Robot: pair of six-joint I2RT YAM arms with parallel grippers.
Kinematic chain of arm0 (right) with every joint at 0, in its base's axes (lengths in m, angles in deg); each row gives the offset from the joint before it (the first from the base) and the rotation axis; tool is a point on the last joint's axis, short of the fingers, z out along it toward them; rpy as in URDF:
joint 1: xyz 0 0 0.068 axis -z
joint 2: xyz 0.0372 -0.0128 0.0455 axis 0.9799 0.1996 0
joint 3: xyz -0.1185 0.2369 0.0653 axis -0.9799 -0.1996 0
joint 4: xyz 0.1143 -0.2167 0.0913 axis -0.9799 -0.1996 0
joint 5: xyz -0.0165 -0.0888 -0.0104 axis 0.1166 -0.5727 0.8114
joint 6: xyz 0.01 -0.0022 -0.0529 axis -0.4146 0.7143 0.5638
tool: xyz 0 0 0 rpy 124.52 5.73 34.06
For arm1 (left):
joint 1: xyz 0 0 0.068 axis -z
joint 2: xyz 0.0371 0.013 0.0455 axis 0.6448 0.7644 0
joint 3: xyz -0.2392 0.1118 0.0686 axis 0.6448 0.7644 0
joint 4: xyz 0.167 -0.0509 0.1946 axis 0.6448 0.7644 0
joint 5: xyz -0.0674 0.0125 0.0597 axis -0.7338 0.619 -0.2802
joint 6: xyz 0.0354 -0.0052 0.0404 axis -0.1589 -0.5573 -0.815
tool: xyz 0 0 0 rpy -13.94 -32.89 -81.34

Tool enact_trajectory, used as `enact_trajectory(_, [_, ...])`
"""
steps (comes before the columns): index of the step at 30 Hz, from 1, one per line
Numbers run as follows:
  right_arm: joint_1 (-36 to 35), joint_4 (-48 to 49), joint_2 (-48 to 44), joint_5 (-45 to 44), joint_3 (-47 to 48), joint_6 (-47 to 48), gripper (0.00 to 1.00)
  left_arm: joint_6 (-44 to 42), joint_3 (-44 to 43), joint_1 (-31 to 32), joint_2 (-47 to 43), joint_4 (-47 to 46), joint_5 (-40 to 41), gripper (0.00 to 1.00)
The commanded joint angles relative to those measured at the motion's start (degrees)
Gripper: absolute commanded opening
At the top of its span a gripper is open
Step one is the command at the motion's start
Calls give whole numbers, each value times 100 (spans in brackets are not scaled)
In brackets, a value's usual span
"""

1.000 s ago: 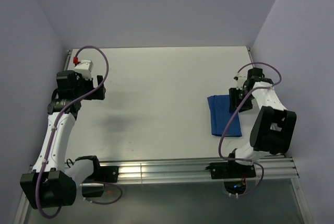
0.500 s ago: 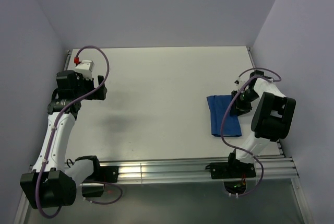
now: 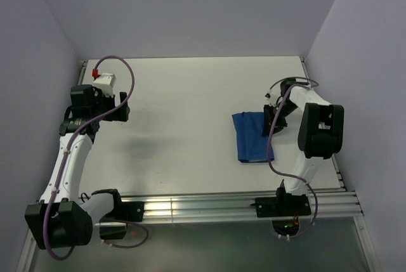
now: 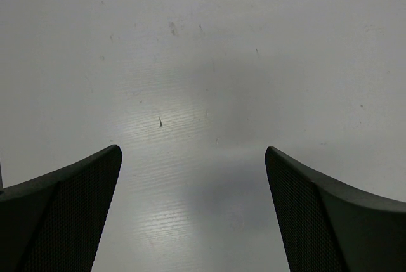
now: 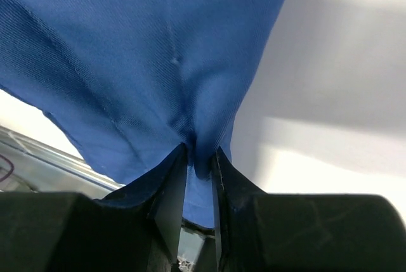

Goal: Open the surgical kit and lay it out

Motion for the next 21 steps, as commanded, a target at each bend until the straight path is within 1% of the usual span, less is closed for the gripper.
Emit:
enact_trajectory(1, [-466, 124, 100, 377, 366, -626, 27, -136, -137, -3, 95, -172, 63, 99])
enact_trajectory(5, [-836, 335, 293, 685, 463, -1102, 27, -83, -207, -3, 314, -120, 80, 99])
enact_trajectory(6, [-1071, 457, 320, 711, 454, -1094, 27, -57, -242, -3, 341, -93, 71, 99])
enact_trajectory(7, [-1334, 519, 312, 668, 445, -1320, 27, -13, -303, -3, 384, -49, 63, 99])
enact_trajectory(10, [-1765, 713, 320, 807, 366, -1558, 25, 75, -322, -3, 455, -31, 71, 99])
enact_trajectory(13, [-2004, 818, 382, 861, 375, -1822, 22, 206, -339, -3, 534, -40, -7, 99])
enact_trajectory(15, [-2093, 968, 461, 1097, 462, -1981, 21, 268, -365, -3, 613, -5, -69, 99])
enact_trajectory(18, [-2163, 1117, 601, 1230, 726, -2411, 20, 356, -313, -3, 596, -22, -289, 99])
enact_trajectory(21, [-2329, 1423, 637, 1422, 727, -2921, 17, 409, -190, -3, 552, -136, -412, 99])
